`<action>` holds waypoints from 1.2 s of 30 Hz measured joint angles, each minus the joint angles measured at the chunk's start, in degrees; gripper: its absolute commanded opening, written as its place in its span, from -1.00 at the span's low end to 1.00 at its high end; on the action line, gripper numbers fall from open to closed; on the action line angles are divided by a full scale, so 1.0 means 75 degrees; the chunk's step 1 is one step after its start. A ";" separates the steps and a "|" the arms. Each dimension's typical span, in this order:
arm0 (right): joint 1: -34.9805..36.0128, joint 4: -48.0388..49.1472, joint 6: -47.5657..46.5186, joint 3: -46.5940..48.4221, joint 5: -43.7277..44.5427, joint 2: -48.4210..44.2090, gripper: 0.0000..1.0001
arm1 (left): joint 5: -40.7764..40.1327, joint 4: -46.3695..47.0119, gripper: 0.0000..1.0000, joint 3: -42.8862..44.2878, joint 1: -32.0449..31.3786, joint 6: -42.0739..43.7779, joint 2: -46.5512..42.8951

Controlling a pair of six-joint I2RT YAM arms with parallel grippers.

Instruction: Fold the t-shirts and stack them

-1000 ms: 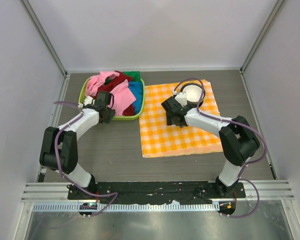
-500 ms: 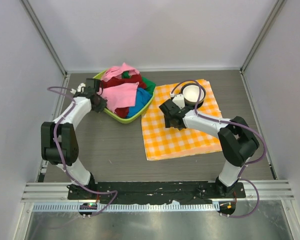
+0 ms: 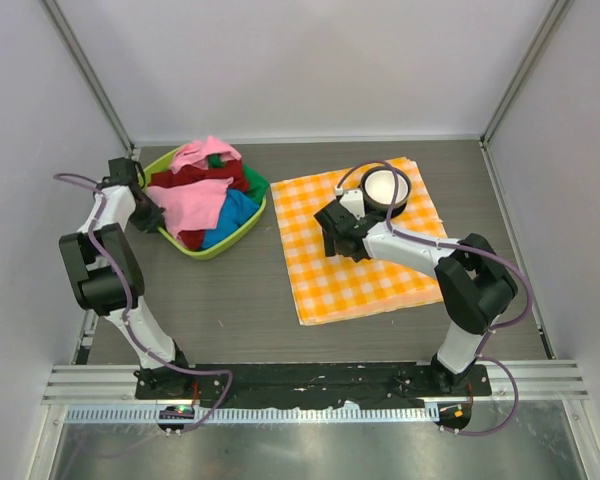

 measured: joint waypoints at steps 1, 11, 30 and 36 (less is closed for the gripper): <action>0.0026 0.0032 -0.0003 0.0000 -0.0020 0.0000 0.99 | -0.0020 -0.0052 0.05 0.0017 0.0102 0.0023 0.0020; 0.0166 0.0254 -0.0058 -0.0154 -0.0073 0.0000 1.00 | -0.0294 -0.0449 0.99 -0.0871 0.0265 -0.0595 -0.1268; 0.0216 0.0326 -0.0052 -0.0242 -0.0020 -0.0367 0.99 | -0.1309 0.0047 1.00 -0.1023 -0.4173 -0.2970 -0.2075; 0.0216 0.0323 -0.0052 -0.0245 0.0119 -0.0595 0.99 | -0.1454 0.0184 1.00 0.0769 -0.4503 -0.3165 -0.0373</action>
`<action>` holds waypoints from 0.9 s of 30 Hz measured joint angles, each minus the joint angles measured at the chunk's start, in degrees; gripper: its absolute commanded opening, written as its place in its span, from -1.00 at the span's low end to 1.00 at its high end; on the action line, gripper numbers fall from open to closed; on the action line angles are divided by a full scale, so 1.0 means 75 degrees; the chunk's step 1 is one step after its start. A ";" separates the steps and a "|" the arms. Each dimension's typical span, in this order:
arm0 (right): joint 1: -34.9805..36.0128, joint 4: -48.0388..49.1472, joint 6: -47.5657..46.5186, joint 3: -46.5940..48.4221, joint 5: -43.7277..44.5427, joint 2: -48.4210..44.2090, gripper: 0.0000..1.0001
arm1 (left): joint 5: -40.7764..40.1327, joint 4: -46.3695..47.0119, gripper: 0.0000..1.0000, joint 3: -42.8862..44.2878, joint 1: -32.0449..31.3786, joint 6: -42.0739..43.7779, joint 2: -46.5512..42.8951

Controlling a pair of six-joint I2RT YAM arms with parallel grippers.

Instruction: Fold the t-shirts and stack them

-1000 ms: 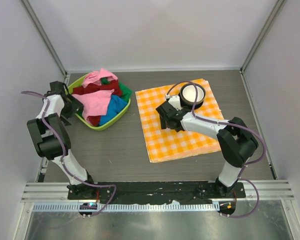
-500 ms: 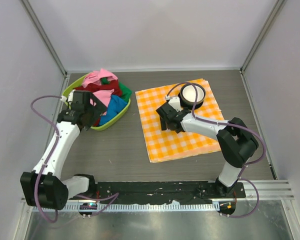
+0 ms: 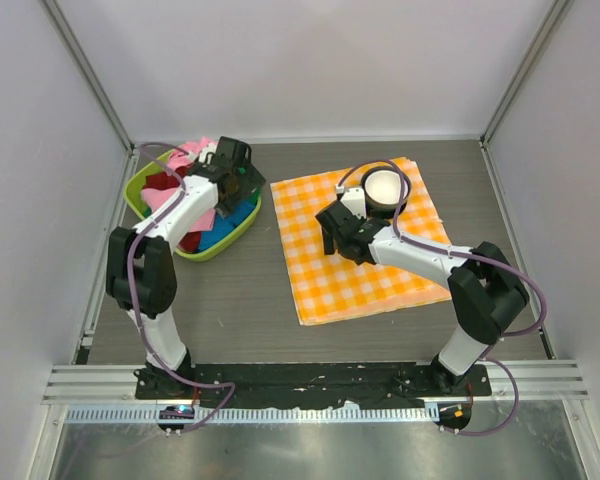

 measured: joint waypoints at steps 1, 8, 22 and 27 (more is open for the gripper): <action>0.0000 0.0000 0.0000 -0.0006 0.0029 0.0000 1.00 | -0.0015 0.0041 1.00 0.0242 -0.0012 -0.0026 0.0189; 0.0000 -0.0023 0.0000 -0.0090 0.0108 0.0000 0.99 | -0.0050 -0.0079 0.99 0.2264 -0.0015 0.0087 0.1719; 0.0000 -0.0015 0.0015 -0.0393 0.0111 0.0000 0.99 | -0.0061 -0.1064 -0.20 0.3838 -0.0198 0.0708 0.3675; 0.0000 0.0012 0.0050 -0.0437 0.0085 0.0000 0.99 | -0.0251 -0.1478 -1.00 0.3812 -0.0184 0.1256 0.3631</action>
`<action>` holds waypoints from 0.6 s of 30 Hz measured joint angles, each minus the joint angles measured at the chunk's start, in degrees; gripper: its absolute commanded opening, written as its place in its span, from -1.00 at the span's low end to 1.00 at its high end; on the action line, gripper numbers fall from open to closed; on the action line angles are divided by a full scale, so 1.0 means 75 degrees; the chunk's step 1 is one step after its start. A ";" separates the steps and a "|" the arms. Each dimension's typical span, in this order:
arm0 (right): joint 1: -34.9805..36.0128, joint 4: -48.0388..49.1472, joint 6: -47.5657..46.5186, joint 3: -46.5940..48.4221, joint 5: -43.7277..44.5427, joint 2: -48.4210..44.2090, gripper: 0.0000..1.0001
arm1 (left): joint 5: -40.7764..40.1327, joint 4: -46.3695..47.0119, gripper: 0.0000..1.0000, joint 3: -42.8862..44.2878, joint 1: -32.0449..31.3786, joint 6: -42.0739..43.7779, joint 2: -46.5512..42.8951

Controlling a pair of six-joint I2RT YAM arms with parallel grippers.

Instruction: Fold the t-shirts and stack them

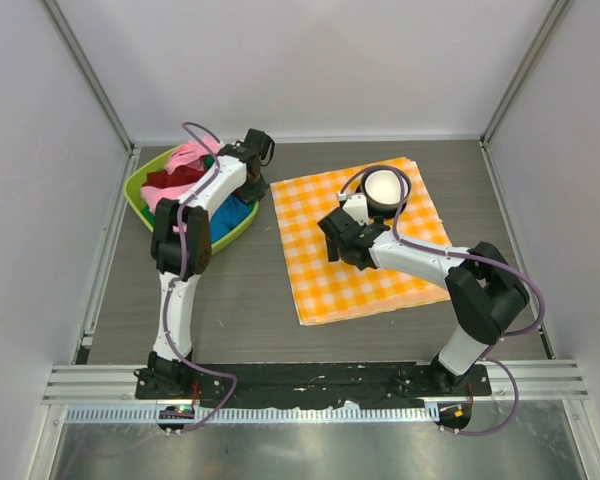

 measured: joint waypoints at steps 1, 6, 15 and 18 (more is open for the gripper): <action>0.0000 0.0012 0.0012 0.0000 -0.0012 0.0000 0.99 | -0.0067 -0.0224 -1.00 -0.0006 -0.0015 0.0172 -0.0029; 0.0000 0.0038 0.0102 0.0000 -0.0090 0.0000 0.99 | 0.0076 -0.0498 -1.00 -0.0134 -0.0003 0.1198 -0.0131; 0.0087 0.0154 0.0353 0.0003 -0.0376 0.0000 0.99 | 0.0423 -0.0656 -1.00 -0.1207 0.0198 0.3870 -0.0828; 0.0172 0.0189 0.0385 0.0000 -0.0440 0.0000 0.99 | 0.0583 -0.0539 -1.00 -0.1620 0.0388 0.4462 -0.1099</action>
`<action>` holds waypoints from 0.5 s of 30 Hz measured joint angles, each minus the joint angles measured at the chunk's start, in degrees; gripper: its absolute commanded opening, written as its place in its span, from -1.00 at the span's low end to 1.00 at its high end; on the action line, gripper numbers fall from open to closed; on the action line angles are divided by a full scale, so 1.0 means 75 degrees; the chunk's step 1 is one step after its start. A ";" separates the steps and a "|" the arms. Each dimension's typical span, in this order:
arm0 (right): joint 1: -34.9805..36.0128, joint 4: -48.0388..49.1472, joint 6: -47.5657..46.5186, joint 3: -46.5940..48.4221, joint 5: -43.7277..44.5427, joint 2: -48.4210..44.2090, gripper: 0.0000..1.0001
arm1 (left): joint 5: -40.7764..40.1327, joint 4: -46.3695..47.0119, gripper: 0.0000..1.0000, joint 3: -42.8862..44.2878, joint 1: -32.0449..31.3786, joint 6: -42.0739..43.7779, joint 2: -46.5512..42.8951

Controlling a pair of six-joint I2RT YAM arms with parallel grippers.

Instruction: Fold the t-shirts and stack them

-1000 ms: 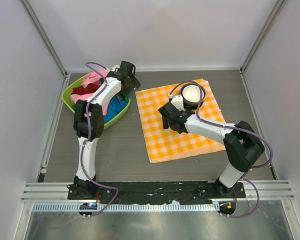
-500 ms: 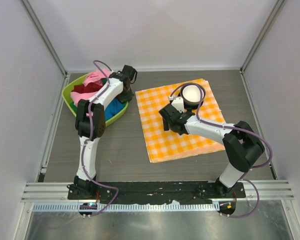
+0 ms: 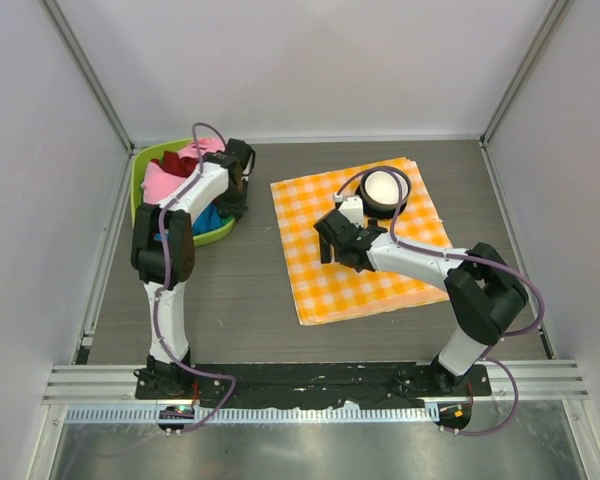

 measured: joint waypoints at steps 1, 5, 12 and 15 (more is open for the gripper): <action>0.0026 0.0017 0.0003 0.0000 -0.0012 0.0000 0.99 | 0.0093 0.0041 -1.00 -0.0125 0.0108 0.0172 -0.0085; 0.0073 0.0082 0.0009 0.0000 -0.0079 0.0000 0.99 | 0.0286 0.0146 -1.00 -0.0396 0.0758 0.0886 -0.0262; 0.0134 0.0143 0.0020 0.0003 -0.0172 0.0000 0.99 | 0.0498 0.0198 -1.00 0.0248 0.2037 0.1346 0.0163; 0.0184 0.0157 -0.0009 0.0003 -0.0175 0.0000 0.99 | 0.0781 -0.0259 -0.94 0.0938 0.2229 0.1428 0.0574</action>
